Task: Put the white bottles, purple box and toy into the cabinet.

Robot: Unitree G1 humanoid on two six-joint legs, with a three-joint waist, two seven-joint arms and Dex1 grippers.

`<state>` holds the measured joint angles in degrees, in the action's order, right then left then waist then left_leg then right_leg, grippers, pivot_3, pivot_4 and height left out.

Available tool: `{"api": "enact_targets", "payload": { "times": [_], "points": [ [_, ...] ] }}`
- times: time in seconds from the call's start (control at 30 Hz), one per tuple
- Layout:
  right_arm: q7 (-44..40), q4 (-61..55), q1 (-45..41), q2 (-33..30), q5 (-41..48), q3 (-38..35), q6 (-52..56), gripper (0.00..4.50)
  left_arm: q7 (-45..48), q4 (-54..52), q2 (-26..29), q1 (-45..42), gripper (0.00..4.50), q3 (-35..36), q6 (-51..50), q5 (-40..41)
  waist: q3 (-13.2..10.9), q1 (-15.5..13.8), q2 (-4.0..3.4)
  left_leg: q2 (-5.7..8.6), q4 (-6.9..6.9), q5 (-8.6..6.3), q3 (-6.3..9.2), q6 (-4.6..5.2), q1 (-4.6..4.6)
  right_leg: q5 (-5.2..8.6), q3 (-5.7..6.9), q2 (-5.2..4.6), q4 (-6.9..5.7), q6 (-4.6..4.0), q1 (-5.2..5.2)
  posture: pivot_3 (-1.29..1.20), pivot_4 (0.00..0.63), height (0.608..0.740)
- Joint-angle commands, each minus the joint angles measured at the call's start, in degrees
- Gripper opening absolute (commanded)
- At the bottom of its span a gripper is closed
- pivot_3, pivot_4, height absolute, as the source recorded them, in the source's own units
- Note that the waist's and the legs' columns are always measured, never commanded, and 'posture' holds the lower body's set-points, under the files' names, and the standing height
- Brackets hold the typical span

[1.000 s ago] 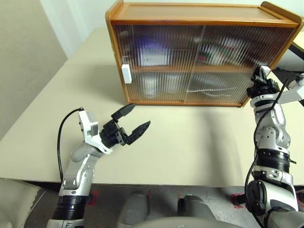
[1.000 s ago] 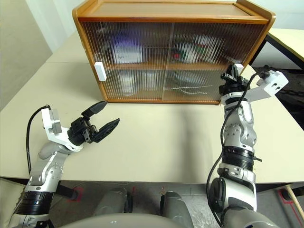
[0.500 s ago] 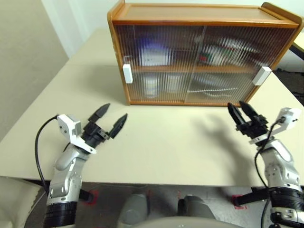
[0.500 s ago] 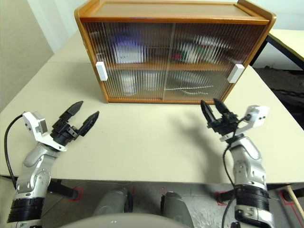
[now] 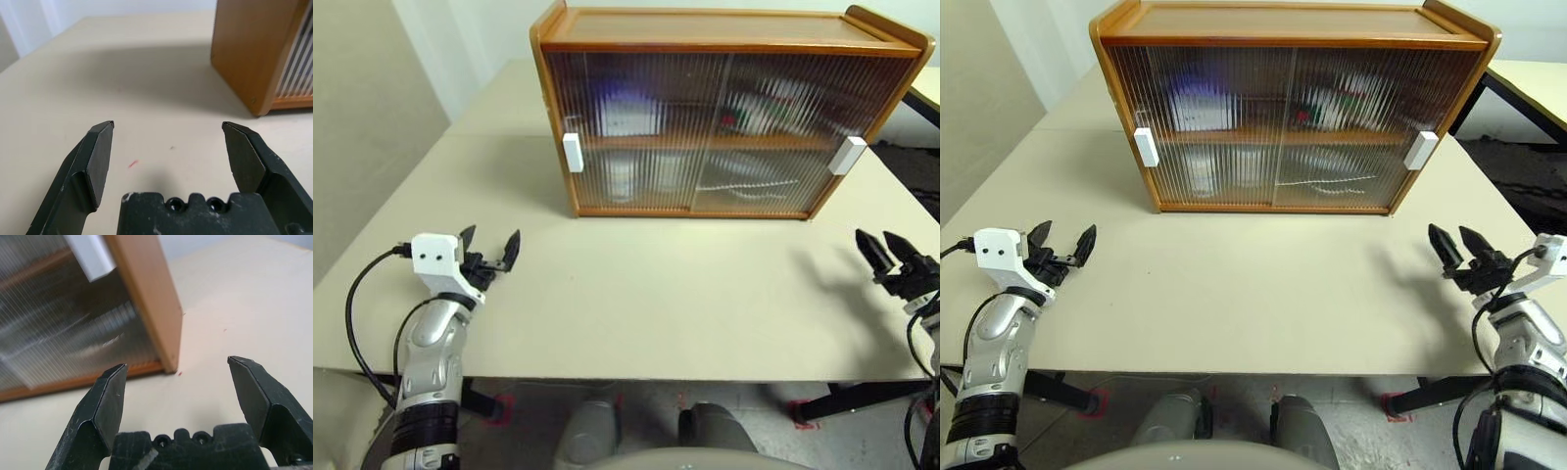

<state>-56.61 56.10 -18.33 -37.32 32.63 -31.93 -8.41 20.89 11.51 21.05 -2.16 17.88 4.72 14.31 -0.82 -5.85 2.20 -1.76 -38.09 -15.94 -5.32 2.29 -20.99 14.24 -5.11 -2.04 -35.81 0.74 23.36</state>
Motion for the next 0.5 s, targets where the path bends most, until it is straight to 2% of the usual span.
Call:
{"api": "enact_targets", "payload": {
  "times": [0.03,0.2,0.5],
  "points": [
    [-1.66,7.37,-3.77,-2.19,-0.8,-0.87,-0.85,4.45,-1.39,0.4,-1.43,-0.96,4.5,-1.25,-0.09,-0.9,0.02,-0.05,0.04,0.0,0.0,0.0,0.01,0.0,-0.02,0.0,0.0,-0.01,0.01,0.0,0.01,0.22,0.001,0.74],
    [-1.75,13.31,-7.72,-4.74,-3.46,0.42,-1.71,4.45,-2.74,-1.05,-2.61,-1.94,4.5,-2.43,-0.51,-1.64,0.03,-0.56,0.08,0.01,0.0,-0.01,0.01,-0.02,-0.09,-0.02,0.0,-0.04,0.04,0.02,0.02,0.23,0.003,0.74],
    [1.95,16.39,-6.85,-5.27,-10.83,3.26,-10.55,4.45,-4.19,-1.99,-2.68,-5.47,4.5,-2.99,-2.84,-1.06,0.06,-1.46,0.14,0.03,-0.01,-0.02,-0.01,-0.03,-0.12,-0.06,-0.02,-0.01,0.03,0.05,0.03,0.22,0.002,0.74]
  ]
}}
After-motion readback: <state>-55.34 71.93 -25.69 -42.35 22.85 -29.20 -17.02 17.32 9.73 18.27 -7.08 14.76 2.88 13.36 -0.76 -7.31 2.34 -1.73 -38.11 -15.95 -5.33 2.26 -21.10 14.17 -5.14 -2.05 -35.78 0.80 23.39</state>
